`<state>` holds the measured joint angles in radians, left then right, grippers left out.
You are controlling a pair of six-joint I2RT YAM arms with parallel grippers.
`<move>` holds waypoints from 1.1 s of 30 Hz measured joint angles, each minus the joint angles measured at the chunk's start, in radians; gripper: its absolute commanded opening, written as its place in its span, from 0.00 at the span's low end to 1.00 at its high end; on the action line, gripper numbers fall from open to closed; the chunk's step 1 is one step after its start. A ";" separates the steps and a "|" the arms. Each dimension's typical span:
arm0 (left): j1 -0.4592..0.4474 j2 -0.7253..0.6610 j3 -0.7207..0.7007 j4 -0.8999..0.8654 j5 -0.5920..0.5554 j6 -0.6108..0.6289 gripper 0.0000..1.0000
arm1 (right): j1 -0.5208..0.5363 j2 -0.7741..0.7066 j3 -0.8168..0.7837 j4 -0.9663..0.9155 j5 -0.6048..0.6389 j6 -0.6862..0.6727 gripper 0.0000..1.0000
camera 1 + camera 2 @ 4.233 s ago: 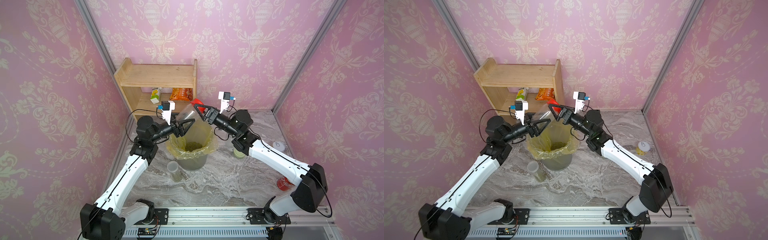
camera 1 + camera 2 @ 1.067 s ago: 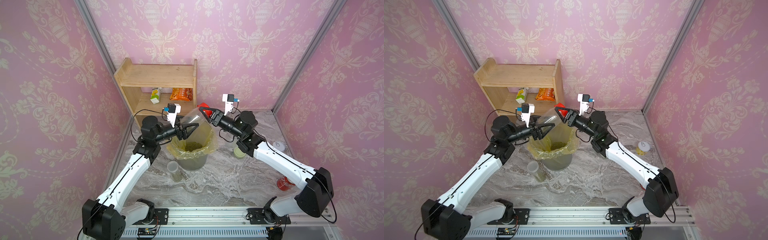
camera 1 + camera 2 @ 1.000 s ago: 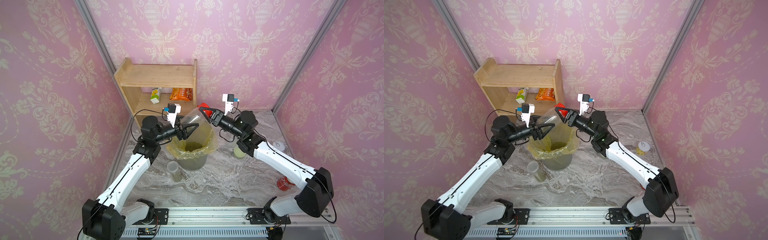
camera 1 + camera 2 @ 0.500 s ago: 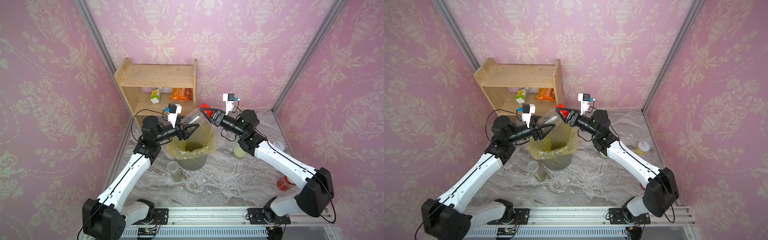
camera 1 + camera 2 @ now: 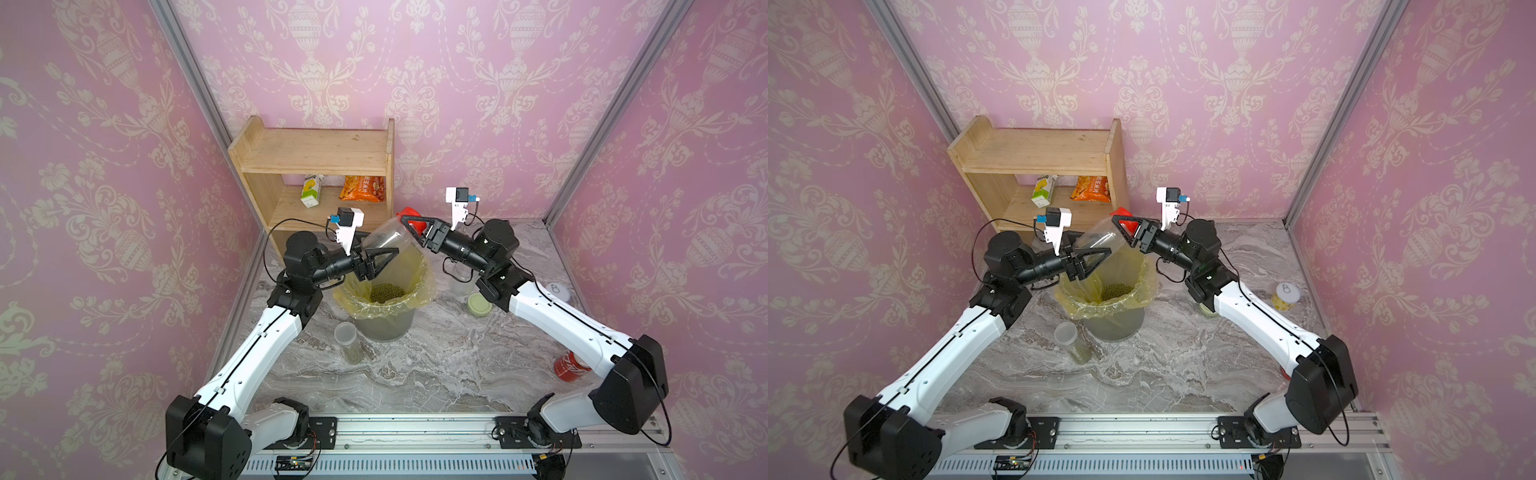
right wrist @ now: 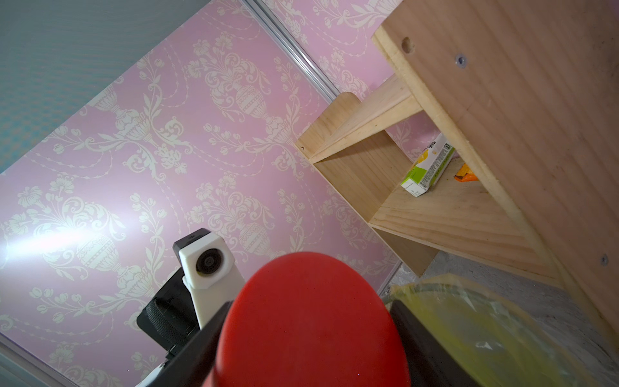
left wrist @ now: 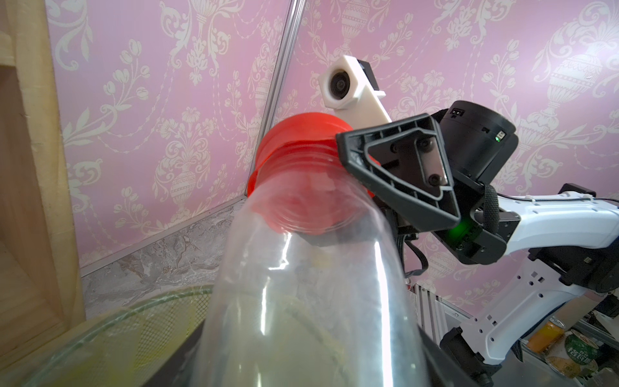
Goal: Empty moldy mung beans from jars
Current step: Unscrew the lid from the jar, then place the lid at the center of the board.
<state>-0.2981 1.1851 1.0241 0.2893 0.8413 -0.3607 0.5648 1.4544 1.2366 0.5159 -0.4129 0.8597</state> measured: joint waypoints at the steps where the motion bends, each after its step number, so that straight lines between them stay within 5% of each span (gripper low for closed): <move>1: 0.000 0.000 0.000 0.000 0.000 0.000 0.40 | -0.001 0.000 0.000 0.000 0.000 0.000 0.75; 19: 0.029 0.004 0.000 0.026 -0.040 -0.044 0.40 | -0.043 -0.018 0.005 0.017 0.128 0.019 0.68; 33: 0.029 -0.027 0.000 -0.041 -0.078 -0.018 0.40 | -0.043 -0.473 -0.335 -0.371 0.483 -0.298 0.68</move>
<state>-0.2691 1.1580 1.0241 0.2485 0.7631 -0.3790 0.5213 0.9813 0.9016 0.1452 0.0700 0.5621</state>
